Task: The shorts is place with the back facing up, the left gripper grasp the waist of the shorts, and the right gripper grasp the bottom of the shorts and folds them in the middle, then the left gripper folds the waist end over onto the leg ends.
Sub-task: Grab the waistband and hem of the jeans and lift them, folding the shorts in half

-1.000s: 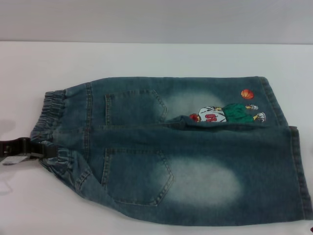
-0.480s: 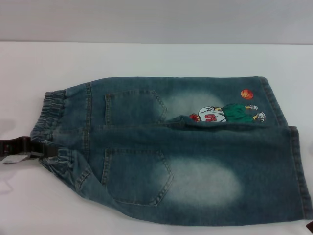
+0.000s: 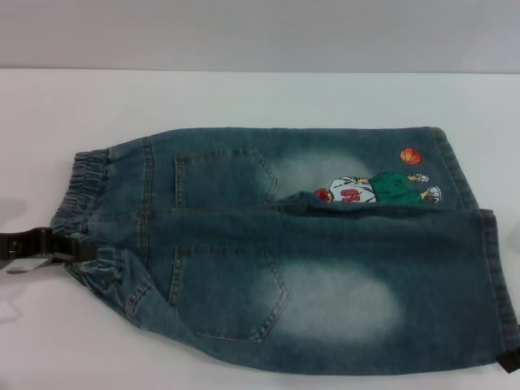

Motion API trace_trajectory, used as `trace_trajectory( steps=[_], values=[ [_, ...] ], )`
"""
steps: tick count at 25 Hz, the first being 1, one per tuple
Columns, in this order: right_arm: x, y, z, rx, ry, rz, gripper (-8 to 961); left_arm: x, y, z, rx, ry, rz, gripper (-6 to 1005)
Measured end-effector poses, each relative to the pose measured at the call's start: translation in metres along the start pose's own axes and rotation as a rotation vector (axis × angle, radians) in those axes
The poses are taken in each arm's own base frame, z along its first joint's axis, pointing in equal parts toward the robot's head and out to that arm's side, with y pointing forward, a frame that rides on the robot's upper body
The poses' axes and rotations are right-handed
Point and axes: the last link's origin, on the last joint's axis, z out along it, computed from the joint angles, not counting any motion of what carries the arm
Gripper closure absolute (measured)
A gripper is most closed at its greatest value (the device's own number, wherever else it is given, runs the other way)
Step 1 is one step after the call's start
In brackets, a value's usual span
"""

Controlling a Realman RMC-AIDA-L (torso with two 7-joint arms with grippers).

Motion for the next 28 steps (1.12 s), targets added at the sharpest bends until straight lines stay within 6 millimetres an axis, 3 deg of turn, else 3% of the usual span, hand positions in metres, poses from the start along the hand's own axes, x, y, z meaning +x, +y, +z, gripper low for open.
trace_trajectory(
  steps=[13,24,28],
  values=[
    [-0.009,0.009,-0.005,-0.032,-0.025,-0.058,388,0.002,0.000,0.001,0.008,0.006,0.003,961],
    [-0.008,0.009,0.004,-0.032,-0.001,-0.069,785,0.007,0.001,0.002,0.013,0.013,0.012,961],
    [-0.006,0.009,0.005,-0.032,0.001,-0.075,867,0.007,0.001,0.003,0.014,0.014,0.013,961]
  ],
)
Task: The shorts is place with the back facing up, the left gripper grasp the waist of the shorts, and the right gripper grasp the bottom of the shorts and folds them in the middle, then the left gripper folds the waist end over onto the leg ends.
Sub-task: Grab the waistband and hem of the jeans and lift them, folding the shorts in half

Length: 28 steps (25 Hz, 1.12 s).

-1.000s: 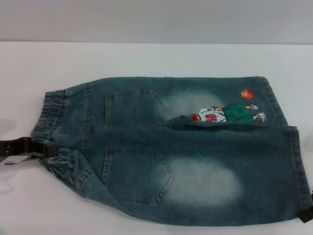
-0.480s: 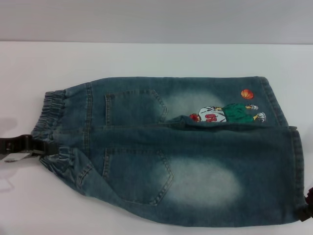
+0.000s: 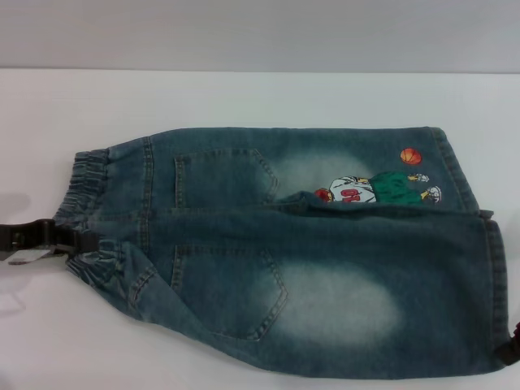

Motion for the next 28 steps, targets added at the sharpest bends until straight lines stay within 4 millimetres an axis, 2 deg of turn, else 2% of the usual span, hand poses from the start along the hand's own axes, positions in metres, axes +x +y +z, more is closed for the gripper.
trace_trajectory(
  steps=[4,8,15,21,28],
  values=[
    [0.002,-0.001,-0.001,0.008,-0.010,-0.006,948,0.001,0.000,0.000,0.000,0.001,0.001,961],
    [0.001,-0.001,-0.005,0.020,-0.084,-0.039,951,0.002,0.001,-0.001,-0.004,0.014,0.003,961],
    [0.001,-0.003,-0.021,0.054,-0.336,-0.106,954,0.009,0.004,-0.003,-0.031,0.103,0.025,962],
    [0.005,-0.004,-0.044,0.138,-0.682,-0.177,954,0.020,0.005,-0.004,-0.048,0.197,0.017,962],
    [0.015,-0.017,-0.057,0.272,-0.905,-0.127,953,0.036,0.007,-0.007,-0.067,0.305,-0.002,961]
  ],
)
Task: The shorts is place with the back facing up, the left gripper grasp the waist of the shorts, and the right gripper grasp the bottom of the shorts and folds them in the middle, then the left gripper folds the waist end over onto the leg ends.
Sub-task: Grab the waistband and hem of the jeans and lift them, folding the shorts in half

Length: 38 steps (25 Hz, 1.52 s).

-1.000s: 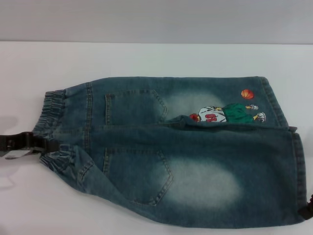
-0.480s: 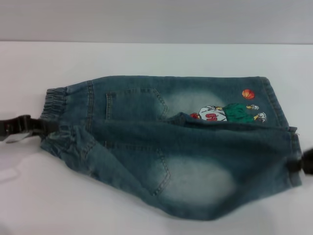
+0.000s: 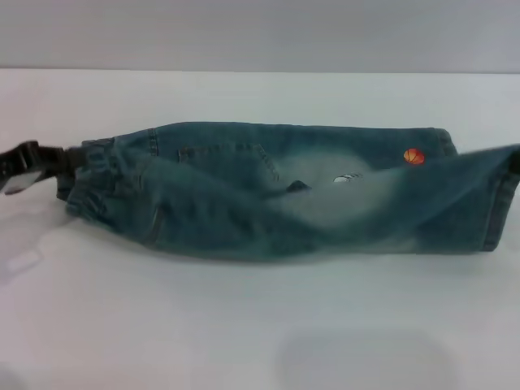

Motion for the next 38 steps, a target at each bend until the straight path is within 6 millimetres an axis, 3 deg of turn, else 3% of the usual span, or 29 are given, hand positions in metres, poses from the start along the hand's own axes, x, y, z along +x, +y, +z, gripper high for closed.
trace_trajectory(
  steps=[6,24,38],
  values=[
    [0.004,-0.011,0.004,0.087,-0.069,0.011,953,0.009,0.003,0.009,-0.008,0.077,-0.009,961],
    [0.007,-0.028,0.038,0.193,-0.101,0.043,953,0.022,0.012,0.037,0.003,0.177,0.027,962],
    [0.002,-0.040,0.082,0.301,-0.085,0.077,953,0.029,0.010,0.040,0.046,0.214,0.035,962]
  ],
)
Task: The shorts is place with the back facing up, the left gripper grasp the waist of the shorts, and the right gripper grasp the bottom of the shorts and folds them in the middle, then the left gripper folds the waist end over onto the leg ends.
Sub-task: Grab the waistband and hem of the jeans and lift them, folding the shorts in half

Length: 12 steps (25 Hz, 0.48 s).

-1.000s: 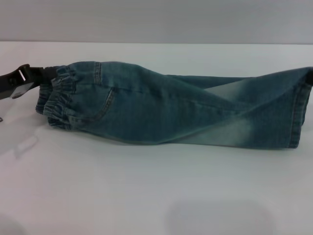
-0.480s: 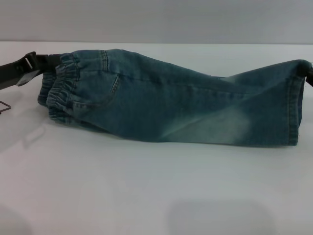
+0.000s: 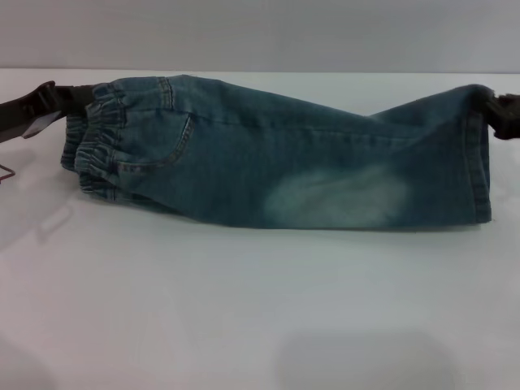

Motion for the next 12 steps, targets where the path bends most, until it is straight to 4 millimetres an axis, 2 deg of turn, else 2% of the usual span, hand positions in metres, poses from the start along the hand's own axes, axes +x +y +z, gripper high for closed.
trace_trajectory(
  steps=[7,12],
  values=[
    [-0.012,0.015,0.009,-0.099,-0.022,-0.013,954,0.003,-0.001,-0.002,0.005,0.003,0.005,961],
    [-0.009,0.013,0.007,-0.095,-0.013,-0.007,954,0.003,-0.001,-0.002,0.006,0.004,0.006,961]
  ],
)
